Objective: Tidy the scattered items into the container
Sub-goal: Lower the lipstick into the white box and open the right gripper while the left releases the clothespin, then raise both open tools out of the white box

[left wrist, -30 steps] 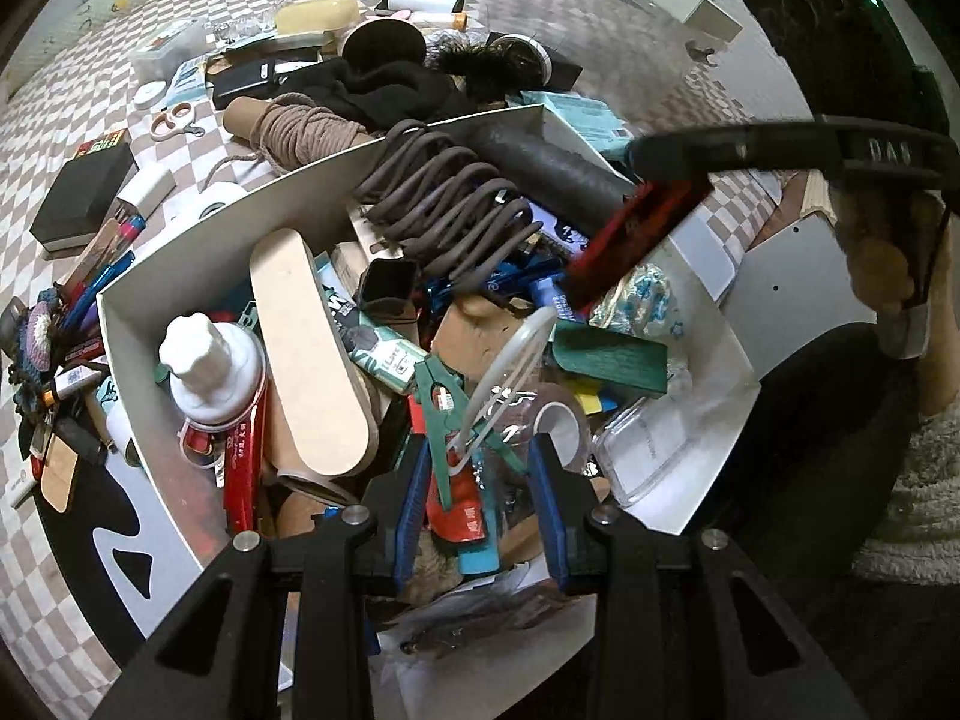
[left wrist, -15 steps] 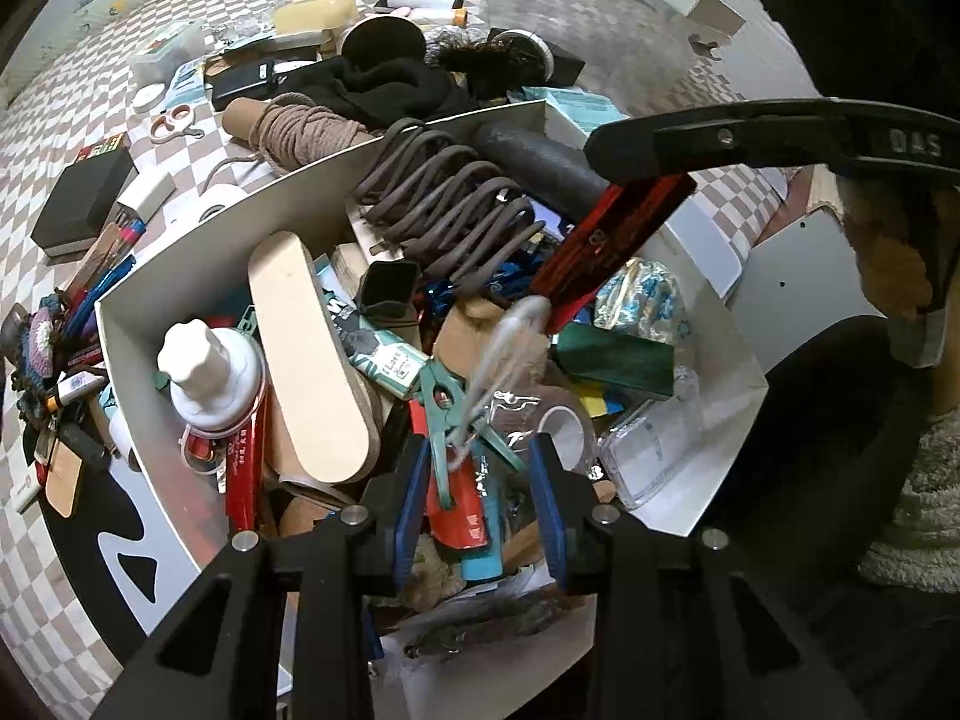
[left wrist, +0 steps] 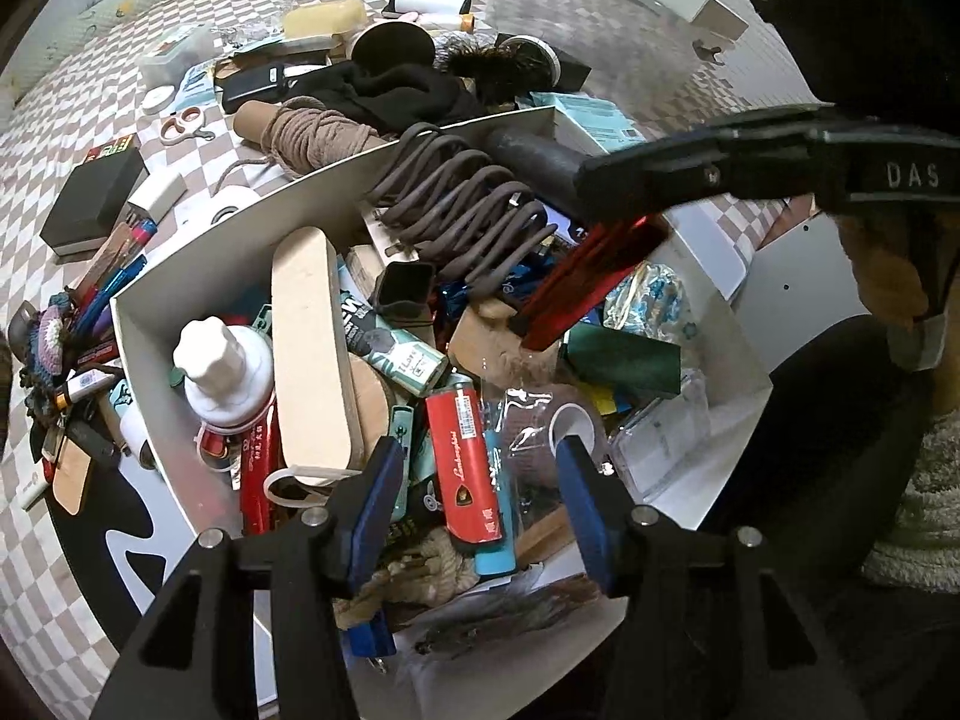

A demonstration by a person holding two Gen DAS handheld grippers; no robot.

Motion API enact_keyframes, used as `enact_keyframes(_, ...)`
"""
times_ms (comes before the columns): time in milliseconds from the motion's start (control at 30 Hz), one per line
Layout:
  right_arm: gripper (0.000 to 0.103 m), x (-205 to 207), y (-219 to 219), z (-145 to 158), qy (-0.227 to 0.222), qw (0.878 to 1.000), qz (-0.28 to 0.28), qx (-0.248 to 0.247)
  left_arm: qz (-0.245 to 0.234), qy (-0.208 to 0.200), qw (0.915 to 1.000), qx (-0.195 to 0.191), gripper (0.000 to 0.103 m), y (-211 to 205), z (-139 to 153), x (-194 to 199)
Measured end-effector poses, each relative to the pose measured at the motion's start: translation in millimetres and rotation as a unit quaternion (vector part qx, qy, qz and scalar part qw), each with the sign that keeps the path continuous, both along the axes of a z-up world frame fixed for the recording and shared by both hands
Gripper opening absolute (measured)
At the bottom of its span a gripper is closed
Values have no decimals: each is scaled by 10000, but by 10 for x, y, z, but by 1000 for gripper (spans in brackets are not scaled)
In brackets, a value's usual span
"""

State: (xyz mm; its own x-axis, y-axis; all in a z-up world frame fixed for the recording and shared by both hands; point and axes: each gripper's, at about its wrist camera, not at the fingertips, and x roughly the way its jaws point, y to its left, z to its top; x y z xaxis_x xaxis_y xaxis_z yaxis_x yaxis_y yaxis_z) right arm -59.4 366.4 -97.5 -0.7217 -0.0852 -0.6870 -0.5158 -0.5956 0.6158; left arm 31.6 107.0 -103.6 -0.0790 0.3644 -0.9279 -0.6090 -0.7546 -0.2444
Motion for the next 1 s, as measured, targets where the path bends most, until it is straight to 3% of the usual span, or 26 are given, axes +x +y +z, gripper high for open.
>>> enact_keyframes(167, 12, 17, -28, -36, -203, 9996, 24, 208, 81, 35, 10000, -3, 68, -40, -1, -13)
enact_keyframes(633, 12, 202, 45, -216, -485, 9983, -225, 216, 149, 114, 9997, -153, 69, -32, -37, -59)
enact_keyframes(800, 15, 225, 25, -185, -538, 9970, -305, 455, 157, 157, 9996, -192, 70, -17, -40, -72)
enact_keyframes(833, 21, 231, 28, -174, -535, 9967, -336, 503, 163, 181, 9995, -202, 71, -17, -38, -75)
enact_keyframes(867, 55, 237, 34, -164, -529, 9964, -375, 544, 171, 207, 9994, -210, 78, -18, -36, -77)
enact_keyframes(900, 98, 244, 40, -153, -524, 9960, -414, 585, 192, 252, 9993, -217, 82, -25, -31, -81)
enact_keyframes(933, 103, 250, 43, -143, -521, 9956, -446, 634, 228, 326, 9990, -223, 87, -37, -18, -86)
enact_keyframes(1000, 103, 259, 44, -121, -523, 9946, -492, 746, 284, 443, 9984, -182, 87, -66, 9, -102)
